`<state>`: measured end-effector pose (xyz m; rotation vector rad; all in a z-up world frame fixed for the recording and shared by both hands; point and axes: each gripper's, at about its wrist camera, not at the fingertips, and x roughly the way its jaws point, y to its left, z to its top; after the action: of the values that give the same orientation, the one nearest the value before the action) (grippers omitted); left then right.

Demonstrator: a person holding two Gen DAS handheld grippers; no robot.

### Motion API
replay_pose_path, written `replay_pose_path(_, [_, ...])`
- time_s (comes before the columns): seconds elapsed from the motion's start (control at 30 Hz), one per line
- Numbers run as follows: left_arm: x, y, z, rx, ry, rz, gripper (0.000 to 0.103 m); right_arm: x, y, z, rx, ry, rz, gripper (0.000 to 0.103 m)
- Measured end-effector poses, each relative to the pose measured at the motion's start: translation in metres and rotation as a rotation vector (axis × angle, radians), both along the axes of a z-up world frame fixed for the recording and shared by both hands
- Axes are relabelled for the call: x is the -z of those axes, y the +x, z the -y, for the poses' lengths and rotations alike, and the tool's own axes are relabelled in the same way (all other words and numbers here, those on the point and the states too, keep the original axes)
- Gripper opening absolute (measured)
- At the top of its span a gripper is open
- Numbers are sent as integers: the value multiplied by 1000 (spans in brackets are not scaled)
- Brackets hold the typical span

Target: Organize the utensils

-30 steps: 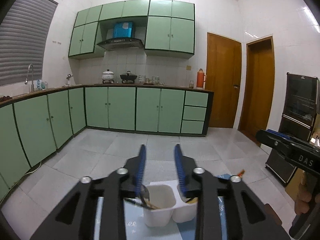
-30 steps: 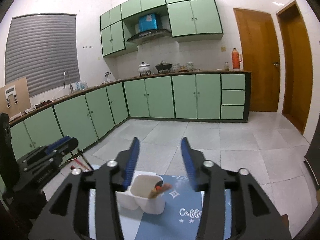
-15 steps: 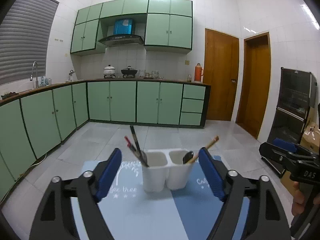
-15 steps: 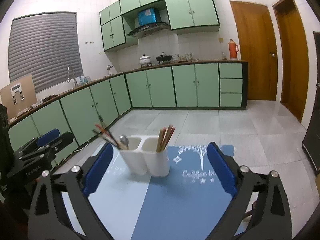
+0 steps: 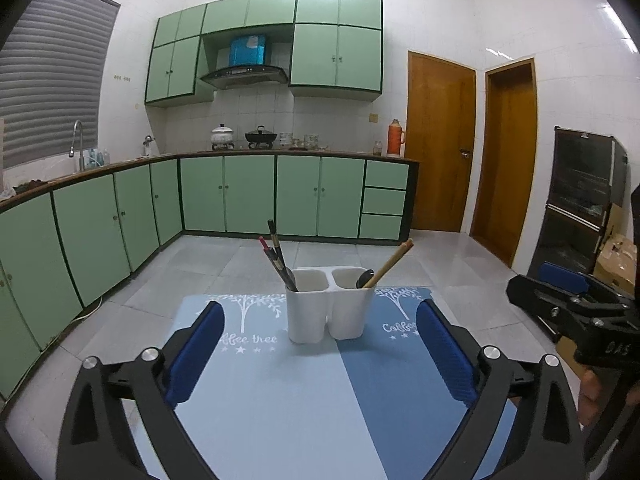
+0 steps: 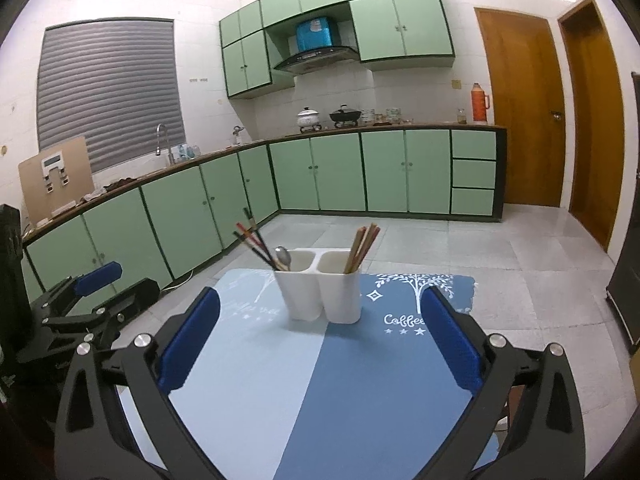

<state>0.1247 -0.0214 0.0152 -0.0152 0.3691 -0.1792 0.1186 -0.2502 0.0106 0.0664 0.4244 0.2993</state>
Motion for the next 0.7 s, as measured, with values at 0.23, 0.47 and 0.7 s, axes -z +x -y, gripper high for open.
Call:
replay_pose_path(0.23, [-3,-27,0,-2,7,17,95,-6,-27,-5,-22,-1,27,97])
replay_pose_path(0.47, [-6,-44,-3,-12,4,29,95,-8,-48,-8,-30,1,38,97])
replay_pose_path(0.7, [-4,-54,-3,-15,7,38,95,-8,-55,-9,-27,-10,39,97])
